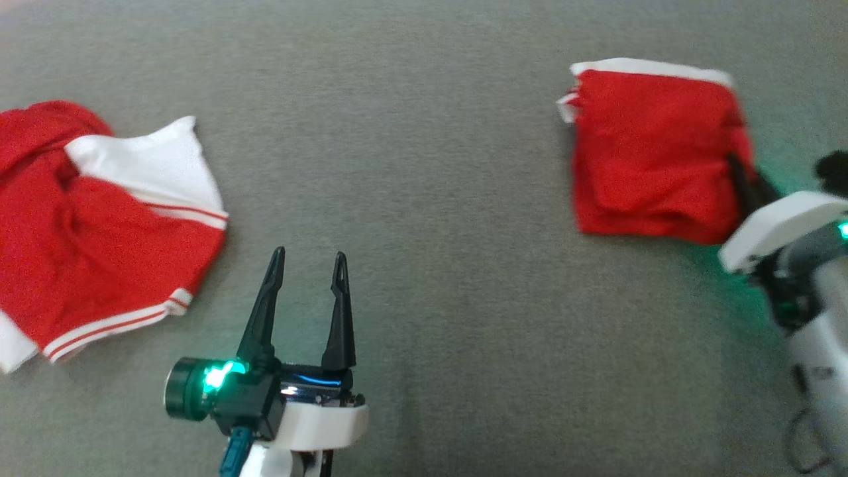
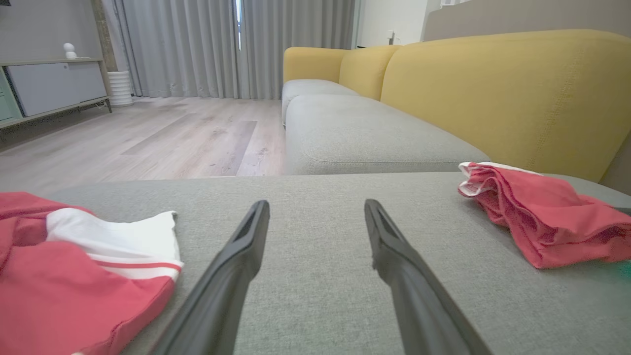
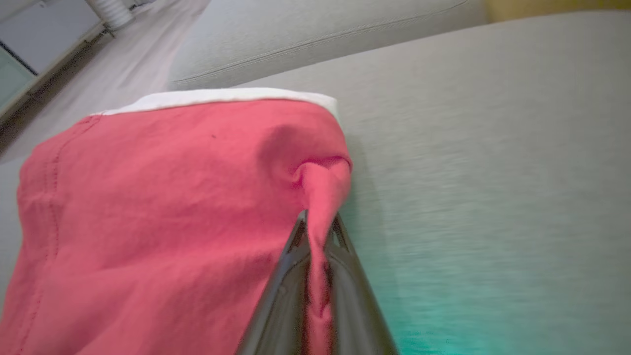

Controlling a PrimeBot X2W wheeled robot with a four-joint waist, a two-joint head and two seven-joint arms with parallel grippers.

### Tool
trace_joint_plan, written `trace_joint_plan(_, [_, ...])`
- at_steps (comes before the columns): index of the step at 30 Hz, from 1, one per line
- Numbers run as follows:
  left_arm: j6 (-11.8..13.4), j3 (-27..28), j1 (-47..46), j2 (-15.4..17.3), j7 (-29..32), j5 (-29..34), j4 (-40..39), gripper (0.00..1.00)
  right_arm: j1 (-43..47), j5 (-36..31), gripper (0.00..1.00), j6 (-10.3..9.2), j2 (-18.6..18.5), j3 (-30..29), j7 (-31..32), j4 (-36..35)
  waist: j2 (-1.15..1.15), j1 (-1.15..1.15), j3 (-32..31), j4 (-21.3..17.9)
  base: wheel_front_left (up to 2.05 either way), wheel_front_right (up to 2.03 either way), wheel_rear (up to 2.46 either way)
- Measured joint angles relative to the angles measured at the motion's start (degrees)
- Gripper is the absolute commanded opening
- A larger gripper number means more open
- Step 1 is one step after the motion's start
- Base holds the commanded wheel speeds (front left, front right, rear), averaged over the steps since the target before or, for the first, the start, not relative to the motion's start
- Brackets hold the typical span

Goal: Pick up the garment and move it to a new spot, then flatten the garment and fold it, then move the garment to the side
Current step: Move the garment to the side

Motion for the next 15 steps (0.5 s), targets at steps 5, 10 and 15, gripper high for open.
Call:
trace_joint_plan(5, [-0.7,0.4,-0.8,0.0,0.0,0.5,-0.1,1.0,0.0,-1.3,0.0,0.0,-8.3,2.0,0.1,-2.2,0.0,0.0,1.4,-3.3,0.0,0.0,0.0])
trace_joint_plan(10, [-2.5,0.8,-4.4,0.0,0.0,2.3,0.0,1.0,-0.5,-3.1,0.0,0.0,-17.3,3.5,0.9,-4.5,0.0,0.01,4.9,-6.8,0.0,0.0,0.0])
trace_joint_plan(15, [-3.5,1.1,-7.1,0.0,0.0,2.8,0.0,1.0,-3.7,-6.8,0.0,0.0,-22.0,3.3,-0.4,-3.2,0.0,0.01,7.9,-8.7,0.0,0.0,0.0])
